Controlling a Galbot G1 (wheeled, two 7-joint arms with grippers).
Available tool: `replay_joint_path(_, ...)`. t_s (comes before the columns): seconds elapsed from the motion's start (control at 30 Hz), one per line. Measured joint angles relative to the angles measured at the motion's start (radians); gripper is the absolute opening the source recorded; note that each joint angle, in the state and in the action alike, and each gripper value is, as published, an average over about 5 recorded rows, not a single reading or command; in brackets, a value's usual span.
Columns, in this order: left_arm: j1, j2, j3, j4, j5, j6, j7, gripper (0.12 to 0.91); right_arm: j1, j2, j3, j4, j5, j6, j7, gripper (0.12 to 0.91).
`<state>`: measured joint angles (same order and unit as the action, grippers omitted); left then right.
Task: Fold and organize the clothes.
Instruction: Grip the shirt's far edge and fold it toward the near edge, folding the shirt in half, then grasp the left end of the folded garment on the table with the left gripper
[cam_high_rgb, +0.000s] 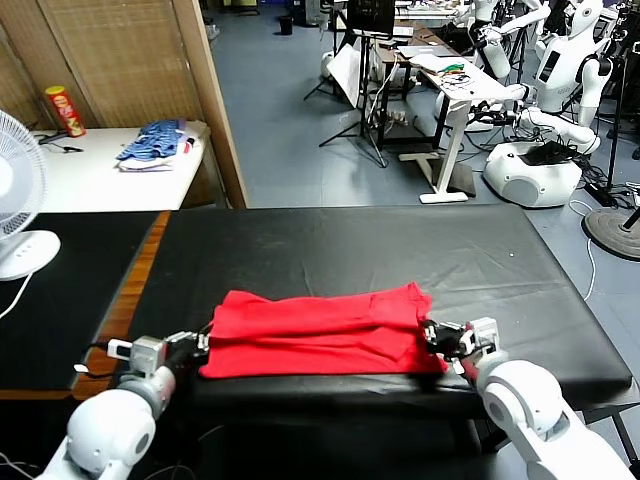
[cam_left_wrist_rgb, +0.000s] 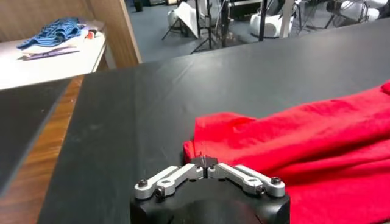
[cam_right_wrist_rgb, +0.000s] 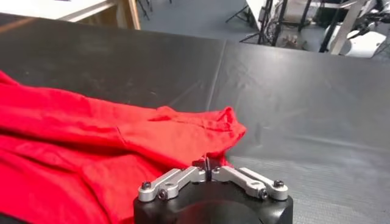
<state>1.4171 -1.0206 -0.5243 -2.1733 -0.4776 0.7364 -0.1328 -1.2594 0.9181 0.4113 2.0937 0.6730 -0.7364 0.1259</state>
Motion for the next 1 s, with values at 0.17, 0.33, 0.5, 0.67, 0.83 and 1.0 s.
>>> replay_joint_path(0.17, -0.003, 0.005, -0.021, -0.019, -0.015, 0.0, 0.004, 0.537, -0.003, 0.003, 0.048, 0.039, 0.022, 0.0, 0.012, 0.715)
replay_joint_path(0.33, -0.052, -0.011, -0.025, 0.009, -0.087, 0.0, -0.021, 0.766, 0.068, 0.057, 0.044, -0.014, -0.04, 0.007, 0.034, 0.794)
replay_joint_path(0.5, -0.152, -0.056, 0.002, 0.101, -0.142, 0.0, -0.041, 0.797, 0.17, 0.133, 0.0, -0.145, -0.089, 0.055, 0.033, 0.798)
replay_joint_path(0.67, -0.229, -0.1, 0.029, 0.193, -0.187, 0.0, -0.041, 0.798, 0.238, 0.195, -0.036, -0.261, -0.11, 0.074, 0.03, 0.798)
replay_joint_path(0.83, -0.271, -0.122, 0.045, 0.264, -0.2, 0.0, -0.036, 0.796, 0.274, 0.243, -0.065, -0.344, -0.137, 0.083, 0.014, 0.771)
replay_joint_path(1.0, -0.295, -0.13, 0.047, 0.323, -0.215, 0.0, -0.024, 0.617, 0.281, 0.281, -0.078, -0.391, -0.172, 0.095, 0.002, 0.569)
